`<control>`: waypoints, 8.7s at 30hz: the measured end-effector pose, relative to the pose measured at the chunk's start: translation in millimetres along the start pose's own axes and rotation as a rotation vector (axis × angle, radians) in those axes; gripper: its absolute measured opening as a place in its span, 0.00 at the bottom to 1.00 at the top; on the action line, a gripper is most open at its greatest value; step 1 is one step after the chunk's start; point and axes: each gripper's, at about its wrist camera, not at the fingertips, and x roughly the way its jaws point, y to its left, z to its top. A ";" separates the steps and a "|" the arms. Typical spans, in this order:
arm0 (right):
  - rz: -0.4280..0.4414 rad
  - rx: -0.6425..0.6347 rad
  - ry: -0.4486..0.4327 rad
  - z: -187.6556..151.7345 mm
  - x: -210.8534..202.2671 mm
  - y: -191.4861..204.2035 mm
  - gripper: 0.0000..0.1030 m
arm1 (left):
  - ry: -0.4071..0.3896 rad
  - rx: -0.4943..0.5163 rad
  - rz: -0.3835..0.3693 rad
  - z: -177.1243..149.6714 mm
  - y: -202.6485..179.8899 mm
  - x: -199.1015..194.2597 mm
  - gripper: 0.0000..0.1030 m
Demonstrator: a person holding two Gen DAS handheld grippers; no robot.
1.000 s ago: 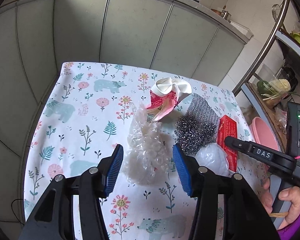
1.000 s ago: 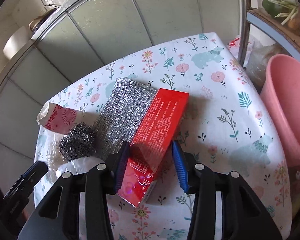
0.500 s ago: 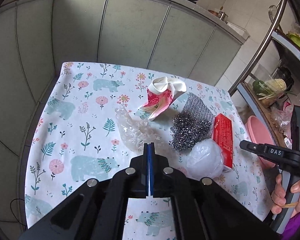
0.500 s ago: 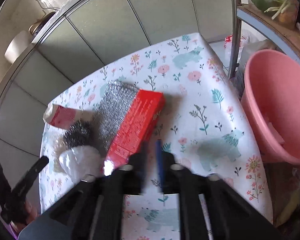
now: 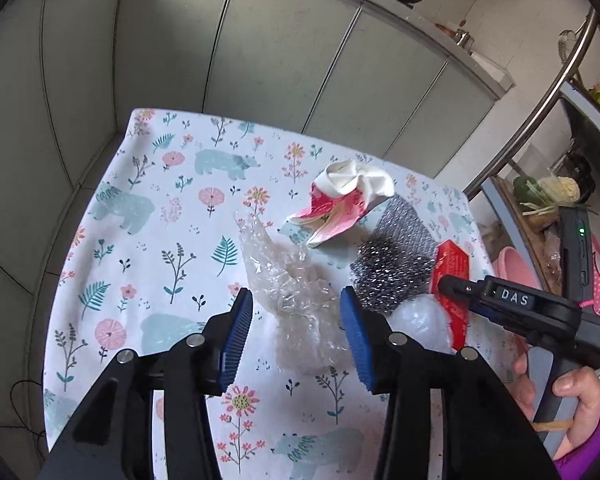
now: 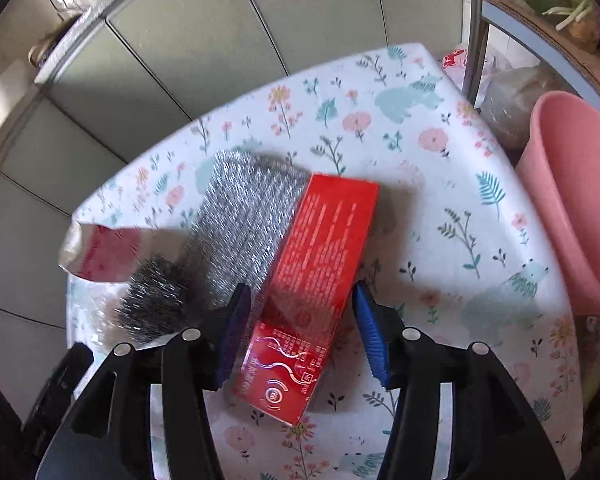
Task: Collect trash
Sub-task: 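Grasp the red toothpaste box with the right gripper while the left grasps the clear bubble wrap, then lift and carry the box and bubble wrap in both grippers over the pink bucket, then open both grippers to drop the box and bubble wrap into the bucket, then grasp the white plastic bag with the left gripper while the right moves to the steel wool, then grasp the steel wool ball with the right gripper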
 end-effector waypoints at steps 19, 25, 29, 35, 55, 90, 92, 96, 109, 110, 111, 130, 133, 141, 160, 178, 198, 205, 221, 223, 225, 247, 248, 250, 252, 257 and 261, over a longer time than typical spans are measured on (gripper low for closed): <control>0.021 -0.136 0.027 -54.5 -37.7 -55.1 0.43 | -0.023 0.041 -0.031 -21.2 -0.7 -19.5 0.02; 0.016 -0.167 0.042 -72.5 -51.0 -65.4 0.43 | -0.027 0.058 -0.037 -38.5 2.9 -43.7 0.01; 0.008 -0.206 0.043 -80.1 -52.3 -65.9 0.43 | -0.015 0.070 -0.033 -48.4 6.2 -53.2 0.01; -0.001 -0.222 0.038 -81.2 -53.2 -63.9 0.44 | 0.026 0.082 -0.026 -65.1 7.2 -57.2 0.02; 0.029 -0.230 0.054 -90.4 -62.5 -73.4 0.44 | 0.079 0.108 0.061 -72.4 0.4 -52.7 0.31; 0.204 -0.233 -0.087 -101.3 -93.9 -103.0 0.41 | 0.064 0.146 0.216 -76.1 -6.7 -45.5 0.24; 0.216 -0.225 -0.099 -100.9 -97.2 -107.0 0.41 | 0.049 0.160 0.199 -76.2 -15.8 -53.6 0.23; 0.245 -0.206 -0.136 -99.1 -107.4 -117.4 0.41 | 0.015 0.195 0.132 -72.6 -44.2 -67.4 0.23; 0.134 -0.025 -0.320 -64.7 -152.9 -198.8 0.41 | -0.017 0.423 -0.223 -49.6 -207.0 -42.4 0.23; 0.120 -0.008 -0.333 -61.2 -155.2 -205.6 0.41 | -0.019 0.442 -0.240 -47.9 -219.7 -36.8 0.23; 0.102 0.015 -0.347 -56.6 -157.5 -214.7 0.41 | -0.019 0.453 -0.255 -47.2 -229.7 -32.7 0.23; -0.089 0.171 -0.338 -9.7 -99.3 -267.8 0.41 | 0.089 0.505 -0.343 -47.6 -365.7 93.0 0.25; -0.110 0.181 -0.313 -7.8 -89.4 -272.3 0.41 | 0.118 0.493 -0.336 -50.2 -366.6 106.4 0.25; -0.132 0.196 -0.298 -7.5 -82.5 -278.1 0.41 | 0.136 0.497 -0.326 -58.7 -367.4 120.1 0.32; -0.119 0.148 -0.335 -10.7 -105.9 -264.1 0.44 | 0.052 0.447 -0.351 -46.1 -344.6 71.9 0.50; -0.019 -0.043 -0.336 -43.9 -129.1 -167.4 0.44 | -0.051 0.409 -0.237 -48.9 -240.7 -4.2 0.50; 0.115 -0.263 -0.166 -59.6 -72.5 -50.2 0.44 | -0.106 0.196 -0.026 -51.3 -86.0 -24.7 0.50; 0.167 -0.293 -0.154 -52.0 -72.7 -32.3 0.44 | -0.058 0.161 -0.085 -48.0 -86.9 1.6 0.45; 0.311 -0.390 -0.078 -26.5 -41.5 46.2 0.44 | -0.042 0.204 -0.106 -61.8 -57.6 -24.9 0.01; 0.298 -0.400 -0.063 -26.7 -33.0 52.5 0.44 | -0.042 0.197 -0.105 -64.1 -52.1 -30.6 0.01; 0.273 -0.413 -0.053 -27.6 -25.0 55.9 0.44 | -0.046 0.184 -0.103 -65.9 -46.1 -35.6 0.01; 0.289 -0.392 -0.168 -59.2 -90.6 11.6 0.21 | -0.104 0.155 -0.068 -70.9 -42.3 -66.9 0.01; 0.283 -0.385 -0.177 -62.3 -96.9 5.3 0.21 | -0.107 0.157 -0.068 -71.2 -44.1 -68.1 0.01; 0.272 -0.376 -0.194 -66.8 -105.9 -4.4 0.21 | -0.114 0.163 -0.069 -71.4 -49.6 -70.9 0.01; 0.263 -0.363 -0.210 -71.0 -114.5 -15.0 0.21 | -0.122 0.171 -0.074 -71.6 -55.5 -73.4 0.01; 0.240 -0.311 -0.256 -79.7 -135.1 -46.6 0.21 | -0.134 0.198 -0.080 -71.4 -73.0 -77.6 0.01; 0.213 -0.260 -0.299 -83.2 -150.9 -76.1 0.21 | -0.136 0.229 -0.097 -69.9 -92.0 -77.1 0.01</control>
